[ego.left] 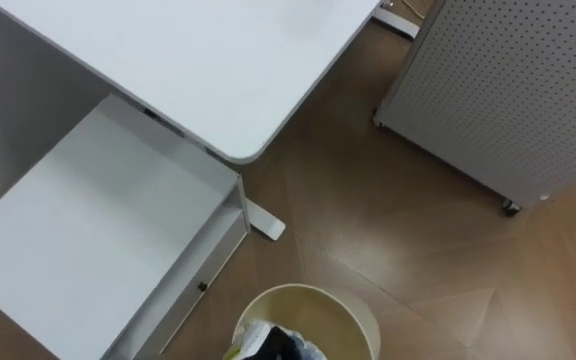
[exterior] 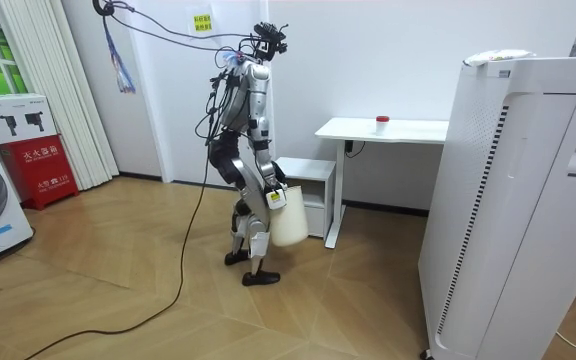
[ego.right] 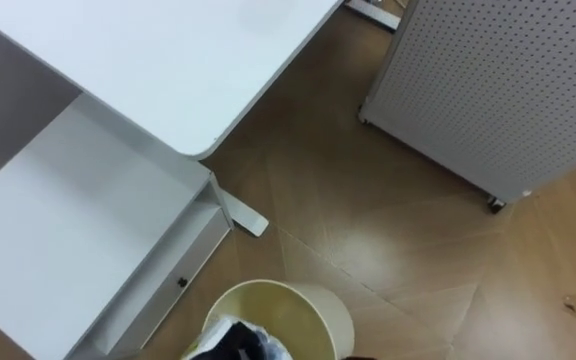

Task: Pick garbage

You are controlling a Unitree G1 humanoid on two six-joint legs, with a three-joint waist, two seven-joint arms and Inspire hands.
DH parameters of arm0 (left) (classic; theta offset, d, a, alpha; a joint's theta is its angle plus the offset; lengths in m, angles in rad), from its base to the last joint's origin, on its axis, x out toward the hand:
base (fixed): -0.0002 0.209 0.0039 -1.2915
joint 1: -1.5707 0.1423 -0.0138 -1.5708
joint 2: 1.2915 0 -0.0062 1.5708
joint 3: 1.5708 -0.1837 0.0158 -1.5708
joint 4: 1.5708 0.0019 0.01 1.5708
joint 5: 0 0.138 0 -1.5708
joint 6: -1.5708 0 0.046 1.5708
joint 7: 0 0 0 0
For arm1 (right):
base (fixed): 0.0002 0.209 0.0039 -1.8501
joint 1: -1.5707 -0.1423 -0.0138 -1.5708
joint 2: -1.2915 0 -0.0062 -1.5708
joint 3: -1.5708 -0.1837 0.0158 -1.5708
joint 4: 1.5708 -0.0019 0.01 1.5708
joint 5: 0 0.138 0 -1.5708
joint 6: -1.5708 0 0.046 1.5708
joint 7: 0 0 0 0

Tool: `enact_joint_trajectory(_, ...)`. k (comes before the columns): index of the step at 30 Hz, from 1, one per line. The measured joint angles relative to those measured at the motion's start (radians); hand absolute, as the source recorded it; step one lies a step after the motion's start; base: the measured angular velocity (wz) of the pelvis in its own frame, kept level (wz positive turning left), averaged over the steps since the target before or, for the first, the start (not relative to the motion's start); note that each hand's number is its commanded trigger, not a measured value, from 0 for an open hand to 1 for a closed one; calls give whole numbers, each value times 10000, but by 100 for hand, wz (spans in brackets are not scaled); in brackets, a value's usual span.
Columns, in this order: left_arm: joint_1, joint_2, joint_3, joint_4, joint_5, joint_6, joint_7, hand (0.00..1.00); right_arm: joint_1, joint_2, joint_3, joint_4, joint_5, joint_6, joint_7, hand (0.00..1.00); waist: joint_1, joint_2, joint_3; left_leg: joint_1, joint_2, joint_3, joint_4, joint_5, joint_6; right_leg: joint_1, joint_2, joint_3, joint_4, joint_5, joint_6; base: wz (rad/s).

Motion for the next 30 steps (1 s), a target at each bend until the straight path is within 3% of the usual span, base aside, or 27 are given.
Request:
enact_joint_trajectory(7, 282, 18, -249, -173, 428, 6, 10, 0, 178, 13, -1, -26, -69, -19, 201, 100, -2, 38, -133, 40, 13, 4, -8, 13, 25, 69, -2, 11, 4, 101, 0, -1)
enact_joint_trajectory(17, 496, 125, -117, -144, 777, 7, 99, 0, 388, -6, -121, -2, 82, 9, 225, 100, 130, 60, -157, 721, 52, 216, -243, 33, 51, 650, 21, 5, -203, 181, -7, -4)
enact_joint_trajectory(22, 763, 492, 167, -129, 929, 6, 106, 0, 686, -117, -436, 157, 160, 7, 501, 100, 151, 170, -212, 1550, 35, 203, -673, 54, 41, 1470, 24, -4, -609, 230, 49, 0)
enact_joint_trajectory(30, 1469, 786, 568, -659, 1226, -88, 104, 0, 1049, -238, -839, 326, 182, -11, 871, 100, 149, 422, -341, 2749, -113, 199, -1430, 105, 61, 2502, 8, -105, -925, 96, 200, 1)
